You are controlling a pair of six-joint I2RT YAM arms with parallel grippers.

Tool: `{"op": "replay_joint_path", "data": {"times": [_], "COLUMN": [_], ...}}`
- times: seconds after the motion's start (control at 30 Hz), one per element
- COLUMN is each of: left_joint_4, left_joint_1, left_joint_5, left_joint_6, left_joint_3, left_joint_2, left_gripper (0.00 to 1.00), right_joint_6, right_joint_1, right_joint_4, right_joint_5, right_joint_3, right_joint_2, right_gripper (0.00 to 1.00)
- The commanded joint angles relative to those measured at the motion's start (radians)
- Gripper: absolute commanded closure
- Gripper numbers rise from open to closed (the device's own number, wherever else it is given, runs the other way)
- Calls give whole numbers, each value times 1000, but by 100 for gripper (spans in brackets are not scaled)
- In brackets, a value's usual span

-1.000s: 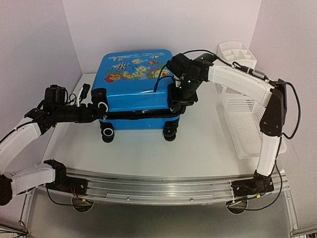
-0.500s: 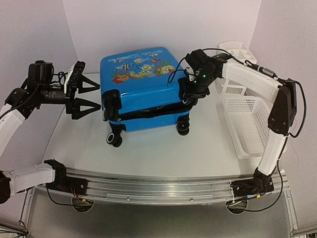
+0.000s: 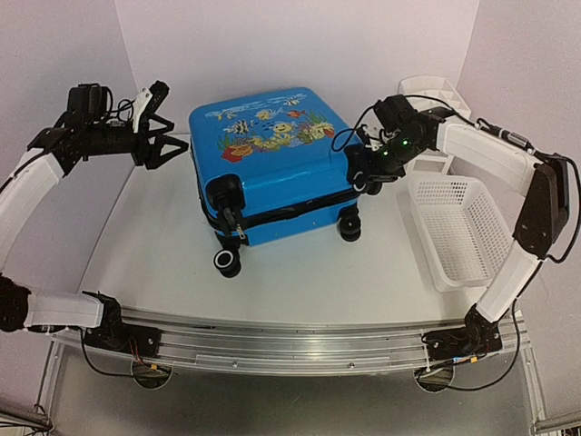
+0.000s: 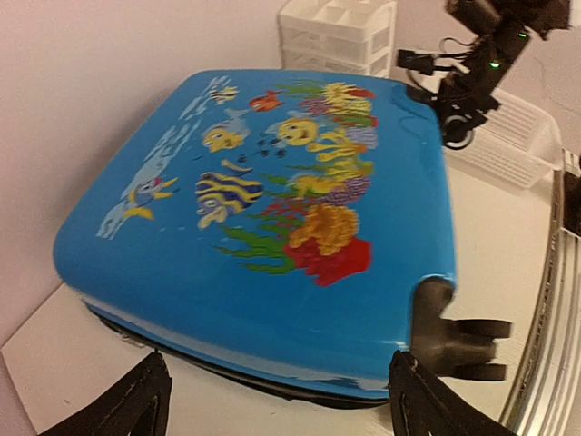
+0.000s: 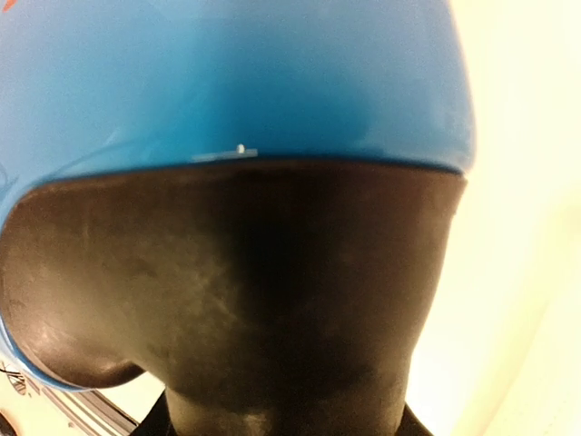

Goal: Open, take out, and arrange the luggage

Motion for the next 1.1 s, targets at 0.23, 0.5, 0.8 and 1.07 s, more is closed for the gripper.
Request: {"op": "replay_joint_path", "data": {"times": [0.23,0.5,0.8,1.07], "left_joint_4": [142,80,-249,-837], "left_joint_1": [178,189,50,-199], "left_joint_5": [-87,67,153,77], "left_joint_6": [-143,-41,539,1182], "left_joint_3": [221,165,120,350], "left_joint_2": [300,288,186,235], "left_gripper": [20,22,22,0], "right_joint_6": [-101,-64,85,249], "right_joint_1": [-161,-142,-4,220], "right_joint_4": [-98,-125,-154,-100], "right_joint_5": [81,125,231,187], "right_joint_3": [297,291,179,44], "right_joint_2": [176,139,-66,-121], "right_gripper": [100,42,10,14]}}
